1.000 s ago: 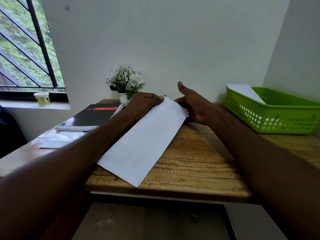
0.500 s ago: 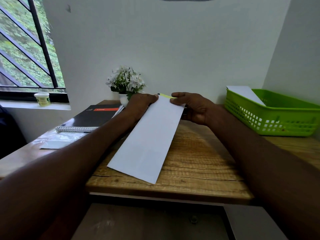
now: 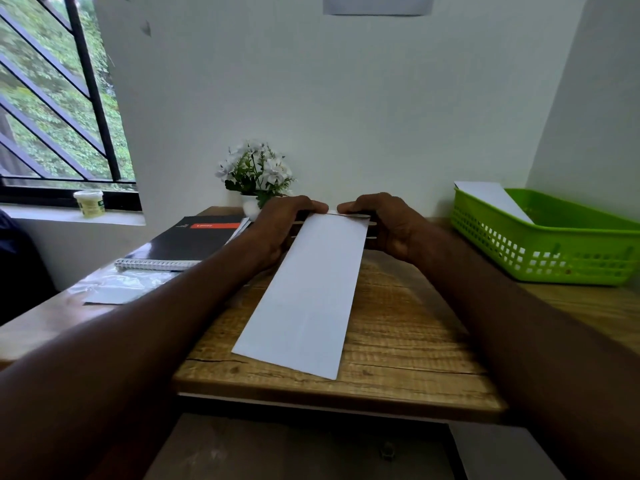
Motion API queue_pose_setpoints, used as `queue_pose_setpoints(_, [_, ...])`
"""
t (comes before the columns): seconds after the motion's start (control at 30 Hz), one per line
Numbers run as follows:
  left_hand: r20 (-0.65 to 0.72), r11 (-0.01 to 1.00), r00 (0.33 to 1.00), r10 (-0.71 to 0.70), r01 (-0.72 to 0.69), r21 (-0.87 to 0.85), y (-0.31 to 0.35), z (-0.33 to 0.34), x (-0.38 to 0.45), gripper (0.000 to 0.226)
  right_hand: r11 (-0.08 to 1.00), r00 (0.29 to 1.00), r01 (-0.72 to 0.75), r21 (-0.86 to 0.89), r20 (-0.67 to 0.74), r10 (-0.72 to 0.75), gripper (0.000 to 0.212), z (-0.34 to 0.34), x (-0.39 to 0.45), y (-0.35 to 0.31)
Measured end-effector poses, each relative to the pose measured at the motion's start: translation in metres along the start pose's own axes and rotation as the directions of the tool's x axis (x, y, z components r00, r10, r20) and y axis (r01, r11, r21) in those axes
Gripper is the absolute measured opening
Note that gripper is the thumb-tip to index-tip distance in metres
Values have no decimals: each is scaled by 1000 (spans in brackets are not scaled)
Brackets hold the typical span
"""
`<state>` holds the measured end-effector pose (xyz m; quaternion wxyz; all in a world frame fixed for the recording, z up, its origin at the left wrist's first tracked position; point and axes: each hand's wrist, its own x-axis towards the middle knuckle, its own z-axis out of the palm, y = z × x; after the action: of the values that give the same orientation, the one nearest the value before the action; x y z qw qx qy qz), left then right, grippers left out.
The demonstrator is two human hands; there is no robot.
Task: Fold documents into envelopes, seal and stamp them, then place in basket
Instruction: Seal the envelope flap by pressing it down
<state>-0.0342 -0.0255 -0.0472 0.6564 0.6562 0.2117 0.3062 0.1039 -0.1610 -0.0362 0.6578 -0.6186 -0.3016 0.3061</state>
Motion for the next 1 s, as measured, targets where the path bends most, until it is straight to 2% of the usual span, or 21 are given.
queue_pose_setpoints(0.1, [-20,1000,1000,6,-7,-4,-1,0,3,33,998,998,65,12,-26,-65,28,4,-1,1])
queue_pose_setpoints(0.2, [29,997,999,-42,44,-56,-2,-1,3,39,997,997,80,19,-17,-80,25,8,0,0])
queue_pose_setpoints(0.33, [69,1000,997,-21,23,-21,-2,0,2,24,997,998,58,43,0,-58,17,13,3,2])
queue_pose_setpoints(0.43, [95,1000,995,-14,14,-7,-1,2,0,31,997,998,61,50,13,-61,17,15,2,2])
queue_pose_setpoints(0.57, [41,998,999,-13,15,-55,1,2,0,33,995,996,81,61,24,-83,18,17,0,1])
queue_pose_setpoints(0.67, [-63,992,998,-25,17,-125,0,0,4,10,994,996,85,68,-15,-84,19,17,1,0])
queue_pose_setpoints(0.83, [57,997,998,-31,35,-72,-3,3,1,43,991,994,101,85,-38,-98,21,18,0,1])
queue_pose_setpoints(0.93, [35,999,999,40,-41,17,-1,7,2,12,992,994,106,73,-26,-105,20,20,-2,1])
queue_pose_setpoints(1.0, [-19,999,999,47,-47,6,1,5,1,6,992,995,97,74,-22,-96,19,20,-4,0])
